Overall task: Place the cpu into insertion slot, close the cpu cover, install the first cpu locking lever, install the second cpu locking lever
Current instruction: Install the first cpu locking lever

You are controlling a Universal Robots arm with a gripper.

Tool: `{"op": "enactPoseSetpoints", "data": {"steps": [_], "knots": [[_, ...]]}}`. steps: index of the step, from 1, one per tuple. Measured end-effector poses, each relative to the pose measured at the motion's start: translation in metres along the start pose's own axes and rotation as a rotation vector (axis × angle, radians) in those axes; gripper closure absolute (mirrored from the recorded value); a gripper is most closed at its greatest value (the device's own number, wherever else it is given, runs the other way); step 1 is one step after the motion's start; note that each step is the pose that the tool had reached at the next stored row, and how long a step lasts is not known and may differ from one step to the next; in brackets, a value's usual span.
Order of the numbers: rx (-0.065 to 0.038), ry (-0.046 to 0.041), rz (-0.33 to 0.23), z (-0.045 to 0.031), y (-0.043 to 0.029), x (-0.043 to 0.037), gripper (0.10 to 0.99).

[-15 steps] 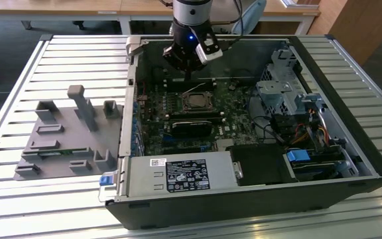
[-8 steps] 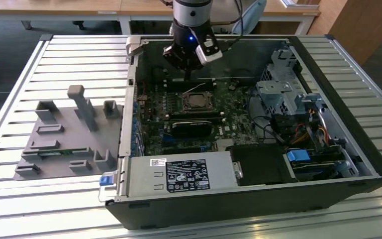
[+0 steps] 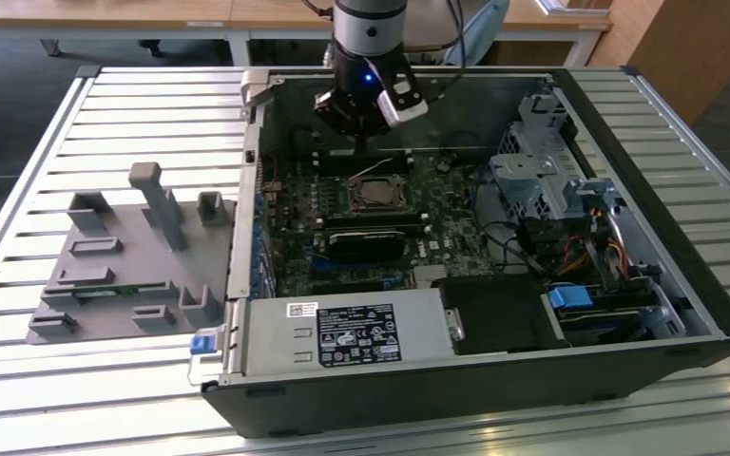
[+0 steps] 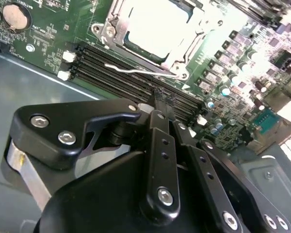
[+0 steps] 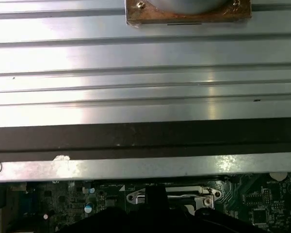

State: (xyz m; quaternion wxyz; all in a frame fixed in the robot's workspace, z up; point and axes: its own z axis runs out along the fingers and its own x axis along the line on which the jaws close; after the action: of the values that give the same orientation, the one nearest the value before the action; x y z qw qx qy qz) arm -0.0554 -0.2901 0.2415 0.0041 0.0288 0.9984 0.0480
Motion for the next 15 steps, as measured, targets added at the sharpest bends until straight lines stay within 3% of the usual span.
{"op": "enactPoseSetpoints", "data": {"steps": [15], "knots": [[0.000,0.0000,0.000,0.0081,-0.0023,-0.0123,0.980]]}}
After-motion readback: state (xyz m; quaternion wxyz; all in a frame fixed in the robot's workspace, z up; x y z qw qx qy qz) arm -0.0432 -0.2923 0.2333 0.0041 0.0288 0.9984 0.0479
